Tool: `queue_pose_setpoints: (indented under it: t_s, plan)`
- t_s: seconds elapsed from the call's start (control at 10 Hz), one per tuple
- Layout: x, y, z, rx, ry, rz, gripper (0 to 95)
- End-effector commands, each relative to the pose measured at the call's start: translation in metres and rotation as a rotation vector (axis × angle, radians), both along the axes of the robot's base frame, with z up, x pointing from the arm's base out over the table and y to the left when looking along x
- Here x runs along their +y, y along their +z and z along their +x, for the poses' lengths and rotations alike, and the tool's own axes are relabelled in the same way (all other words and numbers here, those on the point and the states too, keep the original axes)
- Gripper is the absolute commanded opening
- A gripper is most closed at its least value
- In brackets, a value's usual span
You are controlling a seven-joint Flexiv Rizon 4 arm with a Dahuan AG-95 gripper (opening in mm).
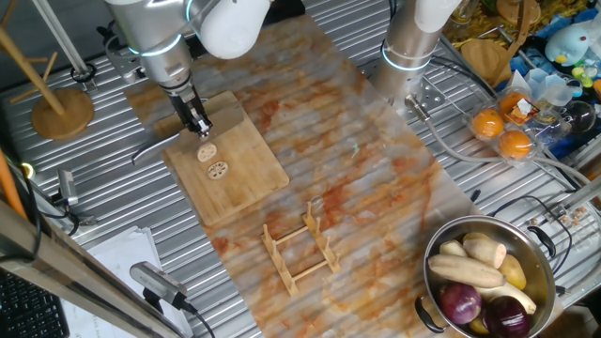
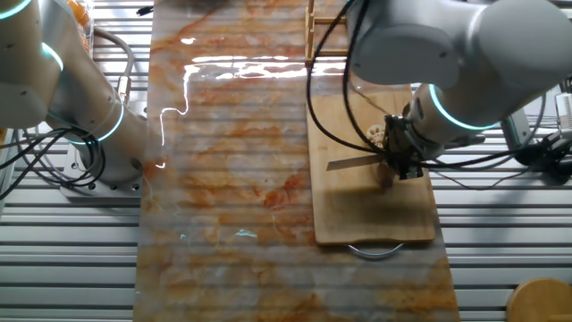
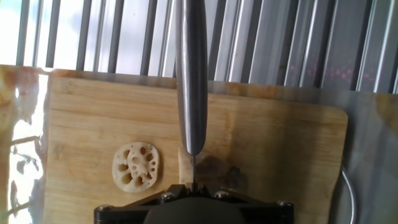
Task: Slice the lotus root
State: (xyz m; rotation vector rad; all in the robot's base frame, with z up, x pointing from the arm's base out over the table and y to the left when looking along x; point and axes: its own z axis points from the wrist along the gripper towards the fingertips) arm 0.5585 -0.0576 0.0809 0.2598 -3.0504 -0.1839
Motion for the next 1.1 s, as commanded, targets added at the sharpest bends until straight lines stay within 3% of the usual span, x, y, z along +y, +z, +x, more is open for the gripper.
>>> queue_pose_setpoints:
  t_s: [0.1, 0.7, 1.1]
  plan:
    - [0.001, -0.015, -0.002, 0.01, -0.005, 0.017, 0.0]
    - [0.004, -0.027, 0.001, -0.008, -0.012, 0.027, 0.0]
    - [0.004, -0.038, 0.0, -0.021, -0.007, 0.016, 0.0]
